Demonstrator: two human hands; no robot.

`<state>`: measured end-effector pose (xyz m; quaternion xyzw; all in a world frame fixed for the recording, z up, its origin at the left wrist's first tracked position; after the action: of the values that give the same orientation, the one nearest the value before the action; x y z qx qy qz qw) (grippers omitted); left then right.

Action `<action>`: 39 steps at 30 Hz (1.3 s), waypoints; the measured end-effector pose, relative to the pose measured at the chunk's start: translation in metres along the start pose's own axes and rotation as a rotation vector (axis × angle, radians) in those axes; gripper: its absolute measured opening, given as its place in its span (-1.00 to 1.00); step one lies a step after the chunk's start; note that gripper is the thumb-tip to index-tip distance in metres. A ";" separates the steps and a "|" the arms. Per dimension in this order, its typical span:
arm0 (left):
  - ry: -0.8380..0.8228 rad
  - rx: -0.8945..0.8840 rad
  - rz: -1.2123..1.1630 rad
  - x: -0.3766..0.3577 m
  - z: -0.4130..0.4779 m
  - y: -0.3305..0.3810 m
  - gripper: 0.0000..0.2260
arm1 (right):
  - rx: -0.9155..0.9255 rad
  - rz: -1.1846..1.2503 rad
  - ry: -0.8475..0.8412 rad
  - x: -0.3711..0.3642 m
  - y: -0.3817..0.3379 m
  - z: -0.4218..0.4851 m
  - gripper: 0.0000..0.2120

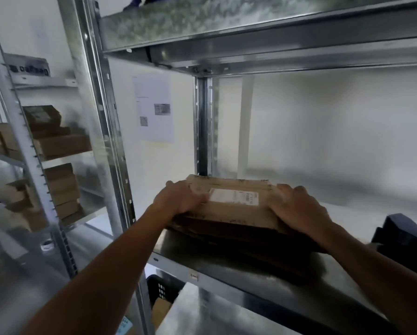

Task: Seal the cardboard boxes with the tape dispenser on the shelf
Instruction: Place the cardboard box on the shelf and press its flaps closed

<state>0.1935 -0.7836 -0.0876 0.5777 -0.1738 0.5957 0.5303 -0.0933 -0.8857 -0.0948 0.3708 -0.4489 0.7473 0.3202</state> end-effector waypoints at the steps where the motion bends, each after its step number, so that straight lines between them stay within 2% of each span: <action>1: 0.010 -0.005 -0.017 0.002 0.000 -0.001 -0.31 | 0.004 0.019 0.021 0.000 -0.001 0.001 -0.35; 8: 0.073 -0.029 -0.181 0.023 0.008 -0.005 -0.50 | -0.057 0.262 0.101 0.023 0.001 0.005 -0.19; 10: 0.077 -0.013 -0.303 0.030 0.011 -0.003 -0.52 | -0.059 0.310 0.124 0.031 0.003 0.007 -0.22; 14: -0.059 0.131 -0.616 0.031 0.016 0.001 -0.28 | -0.055 0.512 0.156 0.050 0.005 0.012 -0.42; 15: -0.098 0.165 -0.687 0.031 0.017 0.003 -0.30 | -0.077 0.594 0.144 0.056 0.006 0.014 -0.46; 18: -0.304 0.197 -0.956 0.023 0.016 0.015 -0.58 | -0.172 0.842 0.077 0.071 0.010 0.017 -0.59; 20: -0.414 0.218 -1.121 0.014 0.010 0.022 -0.64 | -0.184 0.929 0.055 0.077 0.015 0.016 -0.64; 23: -0.438 0.148 -1.252 0.009 0.006 0.036 -0.71 | -0.166 1.012 0.048 0.080 0.023 0.011 -0.65; 25: -0.453 0.165 -1.342 0.007 0.000 0.050 -0.67 | -0.144 1.039 0.070 0.088 0.031 0.008 -0.65; 33: -0.434 0.117 -1.419 0.028 -0.026 0.147 -0.55 | -0.073 1.113 0.195 0.167 0.084 -0.003 -0.65; 36: -0.493 0.117 -1.417 0.027 -0.041 0.200 -0.49 | -0.070 1.118 0.194 0.203 0.121 -0.014 -0.69; 39: -0.553 0.052 -1.382 0.022 -0.056 0.262 -0.52 | -0.131 1.131 0.199 0.238 0.169 -0.028 -0.74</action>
<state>-0.0477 -0.8268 0.0223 0.6967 0.1163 -0.0369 0.7070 -0.3620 -0.8915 0.0232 -0.0192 -0.5902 0.8043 -0.0661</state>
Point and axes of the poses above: each hand's wrist, its own z-axis towards the middle knuckle, its own x-axis out of the back of the hand, y = z × x, the point moved 7 cm from there along z, towards the middle knuckle, and after that the axes turned 9 degrees about y, right-handed, at the moved point
